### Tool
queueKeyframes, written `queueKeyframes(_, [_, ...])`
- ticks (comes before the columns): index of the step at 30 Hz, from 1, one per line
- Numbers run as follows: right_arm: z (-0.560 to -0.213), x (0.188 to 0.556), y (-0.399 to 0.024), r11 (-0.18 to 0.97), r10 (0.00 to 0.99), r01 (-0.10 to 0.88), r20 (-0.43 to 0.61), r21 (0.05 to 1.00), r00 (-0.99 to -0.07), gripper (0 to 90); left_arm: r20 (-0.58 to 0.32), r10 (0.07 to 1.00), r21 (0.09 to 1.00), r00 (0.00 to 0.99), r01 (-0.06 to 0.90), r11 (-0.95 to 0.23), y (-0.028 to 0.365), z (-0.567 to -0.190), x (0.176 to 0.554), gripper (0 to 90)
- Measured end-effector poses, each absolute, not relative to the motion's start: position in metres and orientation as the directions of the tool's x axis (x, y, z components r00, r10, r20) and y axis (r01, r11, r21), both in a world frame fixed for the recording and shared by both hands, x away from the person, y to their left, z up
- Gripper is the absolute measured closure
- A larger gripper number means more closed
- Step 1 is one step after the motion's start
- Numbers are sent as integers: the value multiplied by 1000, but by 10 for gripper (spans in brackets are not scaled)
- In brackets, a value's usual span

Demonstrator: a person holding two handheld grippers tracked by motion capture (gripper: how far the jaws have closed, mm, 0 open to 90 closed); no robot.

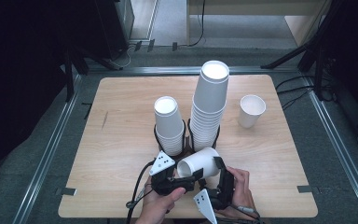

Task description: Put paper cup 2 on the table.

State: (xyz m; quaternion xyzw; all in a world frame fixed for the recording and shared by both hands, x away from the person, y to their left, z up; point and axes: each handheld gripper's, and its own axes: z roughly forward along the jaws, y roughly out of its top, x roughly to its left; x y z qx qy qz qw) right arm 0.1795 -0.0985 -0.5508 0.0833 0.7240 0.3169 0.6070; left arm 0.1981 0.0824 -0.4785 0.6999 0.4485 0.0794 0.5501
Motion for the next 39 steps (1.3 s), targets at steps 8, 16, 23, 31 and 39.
queueKeyframes(8, [-541,174,-105,695,580,-276,-745,664,-331,0,-375,697,869,611,494,34,91,-471,196,247])
queueKeyframes(16, [-517,168,-125,545,683,-245,-594,802,-425,0,-353,683,907,640,413,82,103,-457,191,248])
queueKeyframes(23, [-498,171,-134,361,775,-140,-380,922,-504,0,-326,694,935,642,326,138,111,-452,186,247])
queueKeyframes(31, [-481,175,-143,125,814,-9,-108,992,-571,0,-318,678,947,663,261,188,116,-449,182,247])
queueKeyframes(39, [-471,176,-150,-43,807,94,90,995,-584,0,-315,659,949,683,211,235,115,-453,181,245])
